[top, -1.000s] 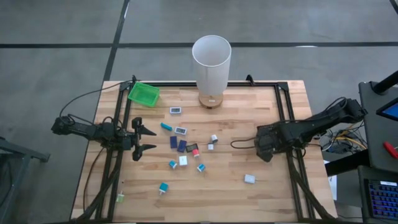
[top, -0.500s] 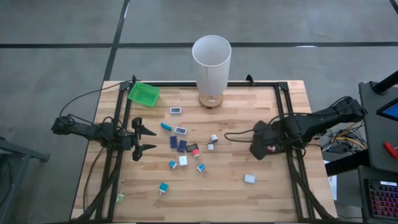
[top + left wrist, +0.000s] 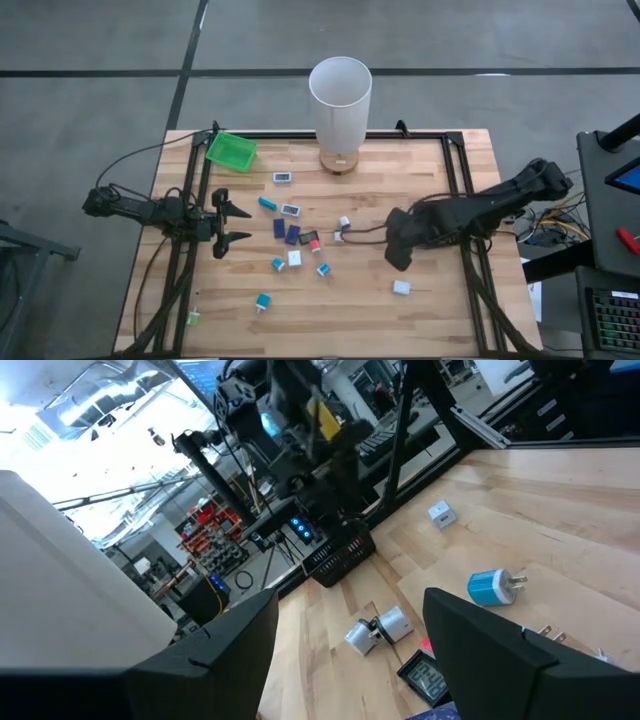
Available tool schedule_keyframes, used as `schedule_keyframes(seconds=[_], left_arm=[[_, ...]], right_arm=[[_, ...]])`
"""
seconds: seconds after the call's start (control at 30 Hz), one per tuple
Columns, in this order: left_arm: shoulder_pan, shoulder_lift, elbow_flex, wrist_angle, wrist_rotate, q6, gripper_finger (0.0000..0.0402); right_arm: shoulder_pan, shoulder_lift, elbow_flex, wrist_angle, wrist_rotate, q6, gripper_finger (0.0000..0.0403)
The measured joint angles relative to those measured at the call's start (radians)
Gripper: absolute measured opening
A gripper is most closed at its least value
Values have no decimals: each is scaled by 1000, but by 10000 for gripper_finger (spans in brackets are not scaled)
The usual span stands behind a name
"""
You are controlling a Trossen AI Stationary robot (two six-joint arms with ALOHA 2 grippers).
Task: Pick & Place Office items
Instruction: Put the right white charger adapter into the black bin
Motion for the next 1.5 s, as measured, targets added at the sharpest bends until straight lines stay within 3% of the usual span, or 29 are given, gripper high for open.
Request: schedule_keyframes(seconds=[0.3,0.53,0.7,1.17,1.5], left_arm=[[0,0,0,0,0,0,257],[0,0,0,0,0,0,257],[0,0,0,0,0,0,257],[0,0,0,0,0,0,257],[0,0,0,0,0,0,257]], right_arm=[[128,192,171,-75,0,87,217],[207,290,225,-84,-48,129,217],[242,339,229,-79,-113,162,217],[290,393,182,12,-105,252,217],[304,355,81,108,-106,270,217]])
